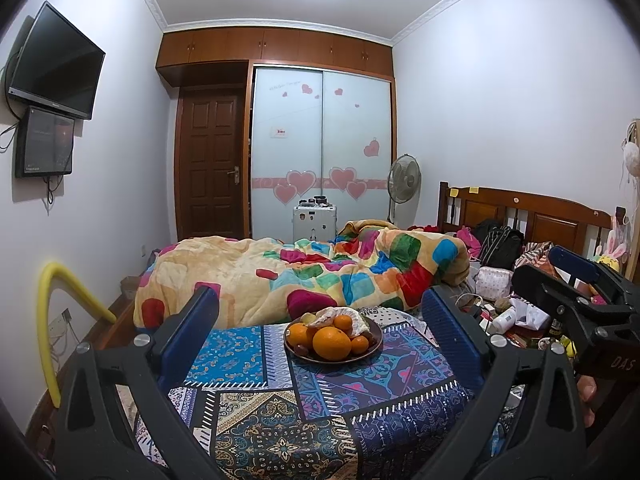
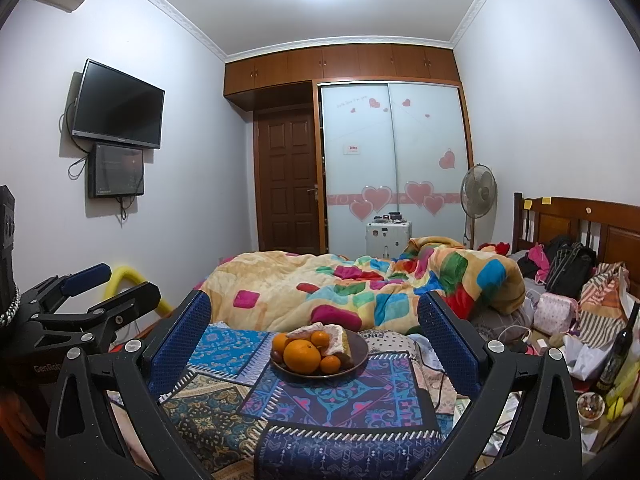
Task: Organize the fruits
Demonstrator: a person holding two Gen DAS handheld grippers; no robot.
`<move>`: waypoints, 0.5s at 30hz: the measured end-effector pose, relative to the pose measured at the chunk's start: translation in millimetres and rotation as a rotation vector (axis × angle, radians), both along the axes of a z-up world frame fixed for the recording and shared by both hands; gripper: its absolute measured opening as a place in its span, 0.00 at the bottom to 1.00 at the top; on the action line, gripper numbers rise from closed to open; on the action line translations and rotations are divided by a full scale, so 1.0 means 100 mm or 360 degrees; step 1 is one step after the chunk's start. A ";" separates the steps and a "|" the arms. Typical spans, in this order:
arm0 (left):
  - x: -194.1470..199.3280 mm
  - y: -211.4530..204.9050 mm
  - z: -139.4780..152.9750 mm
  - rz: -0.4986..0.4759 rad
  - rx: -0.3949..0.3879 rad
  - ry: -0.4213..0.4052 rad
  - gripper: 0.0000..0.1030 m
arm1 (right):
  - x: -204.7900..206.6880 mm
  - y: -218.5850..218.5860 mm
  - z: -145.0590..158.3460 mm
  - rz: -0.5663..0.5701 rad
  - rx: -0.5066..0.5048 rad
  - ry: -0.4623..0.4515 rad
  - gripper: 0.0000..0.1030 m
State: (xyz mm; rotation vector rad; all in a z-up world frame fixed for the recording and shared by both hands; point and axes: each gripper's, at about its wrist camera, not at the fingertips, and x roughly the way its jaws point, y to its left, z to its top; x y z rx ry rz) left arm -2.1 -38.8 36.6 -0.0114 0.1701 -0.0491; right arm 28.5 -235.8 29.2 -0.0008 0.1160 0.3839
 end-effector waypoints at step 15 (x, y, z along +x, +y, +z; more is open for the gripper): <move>0.00 -0.03 0.02 -0.0024 0.0001 0.0005 1.00 | 0.00 -0.01 -0.01 -0.0005 -0.0008 -0.0006 1.00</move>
